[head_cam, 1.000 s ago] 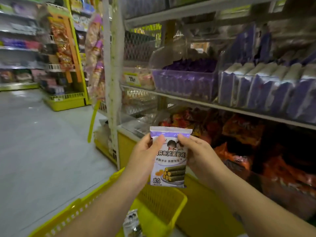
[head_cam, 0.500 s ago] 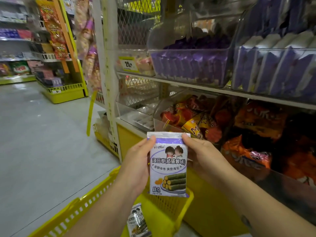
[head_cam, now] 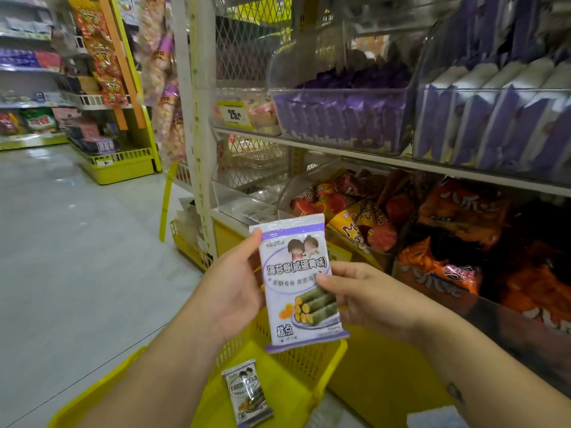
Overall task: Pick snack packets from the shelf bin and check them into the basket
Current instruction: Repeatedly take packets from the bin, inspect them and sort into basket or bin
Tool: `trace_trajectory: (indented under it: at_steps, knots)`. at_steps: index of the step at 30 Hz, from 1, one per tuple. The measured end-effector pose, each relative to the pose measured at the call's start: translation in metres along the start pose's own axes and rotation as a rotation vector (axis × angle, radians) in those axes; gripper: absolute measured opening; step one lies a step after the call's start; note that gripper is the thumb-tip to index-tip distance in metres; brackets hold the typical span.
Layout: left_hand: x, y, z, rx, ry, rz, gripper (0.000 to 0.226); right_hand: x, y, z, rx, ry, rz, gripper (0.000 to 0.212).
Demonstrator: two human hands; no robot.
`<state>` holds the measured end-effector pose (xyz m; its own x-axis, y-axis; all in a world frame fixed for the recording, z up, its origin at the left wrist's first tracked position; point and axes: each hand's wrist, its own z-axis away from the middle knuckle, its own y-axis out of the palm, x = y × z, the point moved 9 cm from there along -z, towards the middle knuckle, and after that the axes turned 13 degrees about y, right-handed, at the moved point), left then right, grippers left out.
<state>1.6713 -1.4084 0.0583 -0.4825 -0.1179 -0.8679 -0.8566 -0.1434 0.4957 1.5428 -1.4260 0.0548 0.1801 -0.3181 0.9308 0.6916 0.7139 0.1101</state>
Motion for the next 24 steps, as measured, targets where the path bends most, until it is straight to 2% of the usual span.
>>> trace_trajectory:
  at_steps: [4,6,10,17,19,21,24]
  knots:
    - [0.001,0.01,0.015,0.261,-0.095,-0.133,0.045,0.0,-0.009,0.004,-0.04,0.015,-0.163,0.037]
    - [0.003,0.011,0.018,0.308,-0.111,-0.097,0.048,0.001,-0.012,0.004,-0.051,0.028,-0.227,0.034]
    - [0.006,0.01,0.019,0.283,-0.128,-0.04,0.059,-0.005,-0.015,0.003,-0.046,0.096,-0.319,0.047]
    - [0.006,0.009,0.019,0.258,-0.113,-0.046,0.052,-0.005,-0.013,0.003,-0.031,0.098,-0.337,0.05]
    - [0.008,0.002,0.014,0.181,-0.023,-0.228,0.044,-0.002,-0.018,0.004,-0.117,0.049,-0.249,0.04]
    - [0.003,0.003,0.012,0.135,0.146,-0.56,0.044,0.001,-0.021,0.006,-0.253,-0.007,-0.1,0.028]
    - [0.015,0.021,0.017,0.204,0.211,-0.558,0.052,0.004,-0.015,0.006,-0.318,-0.079,-0.009,0.028]
